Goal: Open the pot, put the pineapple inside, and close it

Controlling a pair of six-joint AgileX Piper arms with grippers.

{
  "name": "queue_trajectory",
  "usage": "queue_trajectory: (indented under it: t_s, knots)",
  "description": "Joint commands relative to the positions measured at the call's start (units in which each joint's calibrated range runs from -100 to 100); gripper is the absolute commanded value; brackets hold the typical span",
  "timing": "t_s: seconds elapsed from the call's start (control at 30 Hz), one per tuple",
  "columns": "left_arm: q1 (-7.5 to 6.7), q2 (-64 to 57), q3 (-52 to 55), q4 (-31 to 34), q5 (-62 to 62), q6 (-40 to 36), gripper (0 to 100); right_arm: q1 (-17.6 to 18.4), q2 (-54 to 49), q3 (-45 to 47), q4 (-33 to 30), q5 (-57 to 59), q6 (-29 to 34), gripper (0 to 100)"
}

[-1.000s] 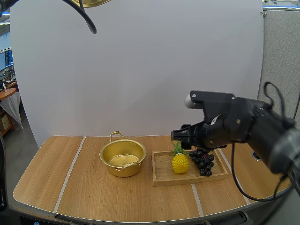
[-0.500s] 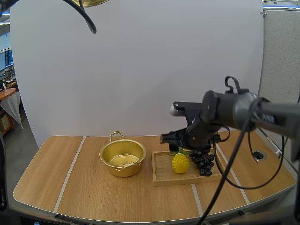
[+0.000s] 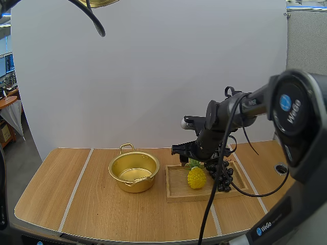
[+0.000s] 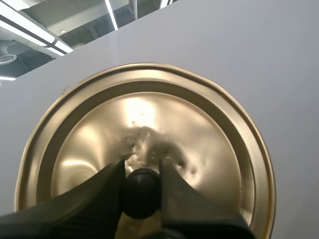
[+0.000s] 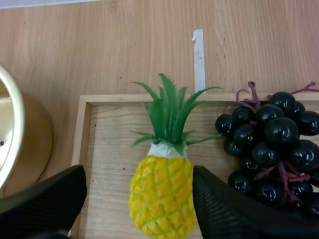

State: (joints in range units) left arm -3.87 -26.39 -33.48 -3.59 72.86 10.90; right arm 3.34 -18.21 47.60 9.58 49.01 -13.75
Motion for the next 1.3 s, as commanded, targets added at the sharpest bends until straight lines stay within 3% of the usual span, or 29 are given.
queue_trajectory:
  t_s: [0.0, 0.33, 1.27]
  knots:
    - [-0.16, -0.47, -0.35, 0.05, -2.12, -0.27, 0, 0.02, 4.47, -1.27, -0.36, -4.3, 0.7, 100]
    - [-0.16, -0.47, -0.35, 0.05, -2.12, -0.27, 0, 0.02, 5.61, -1.27, -4.36, -5.58, 3.74, 100]
    - [-0.16, -0.47, -0.35, 0.05, -2.12, -0.27, 0, 0.02, 15.72, -1.15, -4.36, -8.01, 3.74, 100]
